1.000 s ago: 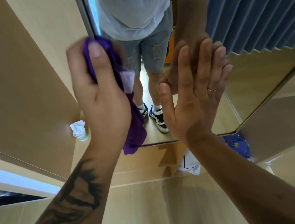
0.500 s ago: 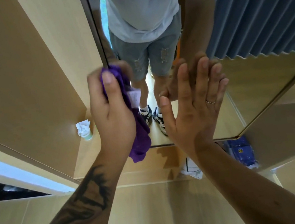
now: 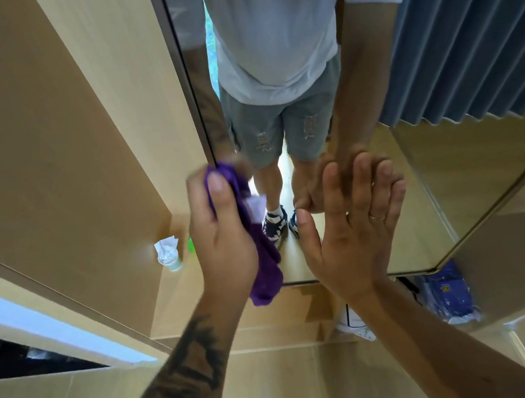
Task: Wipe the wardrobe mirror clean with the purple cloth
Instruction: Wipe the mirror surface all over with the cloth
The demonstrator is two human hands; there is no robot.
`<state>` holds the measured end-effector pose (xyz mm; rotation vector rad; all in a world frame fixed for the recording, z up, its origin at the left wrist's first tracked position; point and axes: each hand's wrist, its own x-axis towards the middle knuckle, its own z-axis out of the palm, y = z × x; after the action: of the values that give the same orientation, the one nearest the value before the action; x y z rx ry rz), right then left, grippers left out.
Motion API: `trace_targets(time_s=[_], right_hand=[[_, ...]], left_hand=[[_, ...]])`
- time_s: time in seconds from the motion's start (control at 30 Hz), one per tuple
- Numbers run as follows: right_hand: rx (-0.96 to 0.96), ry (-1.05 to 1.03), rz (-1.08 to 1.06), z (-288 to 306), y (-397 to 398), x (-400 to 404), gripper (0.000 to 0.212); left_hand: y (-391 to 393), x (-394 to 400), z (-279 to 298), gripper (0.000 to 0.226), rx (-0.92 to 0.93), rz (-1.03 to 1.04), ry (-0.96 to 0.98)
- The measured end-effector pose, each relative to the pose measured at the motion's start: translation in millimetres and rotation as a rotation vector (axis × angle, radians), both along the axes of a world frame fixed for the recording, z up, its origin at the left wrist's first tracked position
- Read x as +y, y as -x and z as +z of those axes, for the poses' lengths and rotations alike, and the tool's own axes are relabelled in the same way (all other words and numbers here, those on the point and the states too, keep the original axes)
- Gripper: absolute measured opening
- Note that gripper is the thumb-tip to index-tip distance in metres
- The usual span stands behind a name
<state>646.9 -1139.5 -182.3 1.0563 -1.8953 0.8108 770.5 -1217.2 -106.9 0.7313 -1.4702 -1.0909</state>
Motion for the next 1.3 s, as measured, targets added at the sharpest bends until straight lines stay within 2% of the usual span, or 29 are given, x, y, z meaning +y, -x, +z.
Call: trace_targets(time_s=[0.1, 0.17, 0.33, 0.43, 0.53, 0.6, 0.67, 0.7, 0.8, 0.87, 0.97, 1.03, 1.1, 1.17, 1.3], right_hand=[[0.007, 0.006, -0.001, -1, 1, -3, 0.095], [0.001, 0.009, -0.002, -1, 0, -4, 0.094], [0.0, 0.01, 0.017, -2, 1, -4, 0.093], [0.009, 0.006, 0.004, -3, 2, -5, 0.092], [-0.005, 0.013, 0.002, -2, 1, -5, 0.085], [-0.017, 0.018, 0.008, -3, 1, -5, 0.076], [-0.008, 0.015, 0.014, -4, 3, -4, 0.08], [0.003, 0.012, 0.018, -4, 3, -4, 0.086], [0.018, 0.017, 0.024, -4, 5, -5, 0.09], [0.008, 0.02, 0.017, -4, 5, -6, 0.087], [-0.032, 0.028, 0.016, -5, 4, -6, 0.074], [-0.059, 0.047, 0.018, -4, 4, -5, 0.068], [-0.06, 0.058, 0.019, -2, 2, -4, 0.068], [-0.038, 0.046, 0.012, -2, 1, -3, 0.072], [-0.017, -0.002, 0.027, -1, 1, 3, 0.072]], left_hand=[[-7, 2, -29, 0.026, -0.081, -0.043, -0.117], [-7, 2, -26, 0.025, -0.081, -0.044, -0.124], [1, -15, 24, 0.026, 0.146, -0.077, 0.12], [8, -16, 27, 0.026, 0.163, -0.081, 0.139], [3, -9, -12, 0.028, 0.095, -0.065, -0.059], [-3, -5, -41, 0.042, 0.091, -0.092, -0.327], [-9, -3, -59, 0.059, 0.113, -0.119, -0.586], [-11, -1, -62, 0.061, 0.089, -0.133, -0.655], [-14, 2, -53, 0.064, 0.049, -0.132, -0.624], [-13, 0, -39, 0.063, 0.051, -0.107, -0.501], [-6, -6, -13, 0.039, 0.127, -0.081, -0.277], [1, -6, -3, 0.044, 0.156, -0.069, -0.214], [4, -6, -12, 0.038, 0.199, -0.044, -0.251], [4, -5, -30, 0.041, 0.243, -0.046, -0.41], [0, 1, -67, 0.072, 0.176, -0.055, -0.688]])
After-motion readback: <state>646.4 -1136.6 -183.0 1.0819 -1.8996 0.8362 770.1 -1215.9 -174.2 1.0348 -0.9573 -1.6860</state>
